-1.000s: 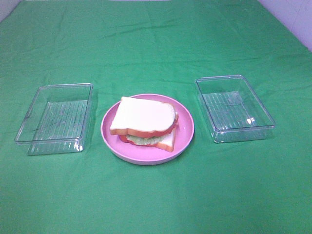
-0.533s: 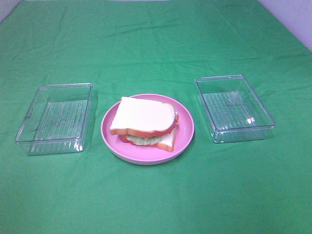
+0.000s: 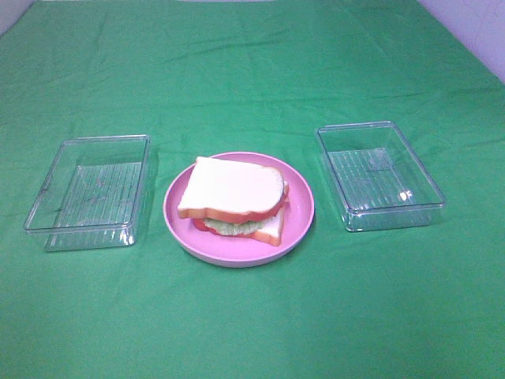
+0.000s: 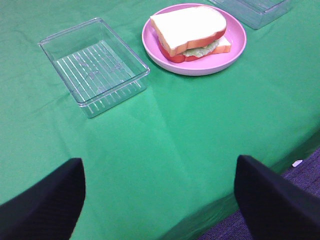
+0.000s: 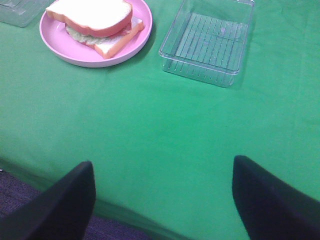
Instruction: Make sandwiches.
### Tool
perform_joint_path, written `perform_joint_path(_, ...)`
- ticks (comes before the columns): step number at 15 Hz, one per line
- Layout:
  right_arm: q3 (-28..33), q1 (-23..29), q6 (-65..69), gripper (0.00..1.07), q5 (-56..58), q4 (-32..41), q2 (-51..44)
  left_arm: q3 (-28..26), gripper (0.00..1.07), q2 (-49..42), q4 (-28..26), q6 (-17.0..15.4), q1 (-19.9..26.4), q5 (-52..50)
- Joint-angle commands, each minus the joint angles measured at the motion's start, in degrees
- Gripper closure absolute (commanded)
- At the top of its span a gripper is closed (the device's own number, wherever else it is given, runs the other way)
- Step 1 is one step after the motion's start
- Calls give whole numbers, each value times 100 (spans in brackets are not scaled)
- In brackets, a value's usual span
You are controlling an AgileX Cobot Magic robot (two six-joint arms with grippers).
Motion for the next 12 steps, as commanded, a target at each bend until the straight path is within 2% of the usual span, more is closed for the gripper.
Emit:
perform_joint_path(1, 23, 6, 34, 35, -63, -34, -46, 0, 29, -29, -40, 0, -46, -57)
perform_joint_path(3, 23, 6, 29, 35, -63, -6, -52, 0, 29, -115, -29, 0, -17, -57)
perform_joint_path(4, 23, -143, 29, 35, -63, 40, -52, 0, 29, -143, -29, 0, 183, -57)
perform_joint_path(5, 23, -751, 29, 35, -63, 74, -69, 0, 29, -166, -23, 0, 963, -57)
perform_joint_path(6, 23, -1123, 29, 35, -63, 74, -74, 0, 29, -166, -23, 0, 1455, -57)
perform_joint_path(9, 23, -1839, 29, 35, -74, 74, -464, 0, 29, -195, -23, 0, 2372, -57)
perform_joint_path(12, 23, -1919, 29, 35, -74, 109, -974, 0, 29, -625, -17, 0, 2802, -63)
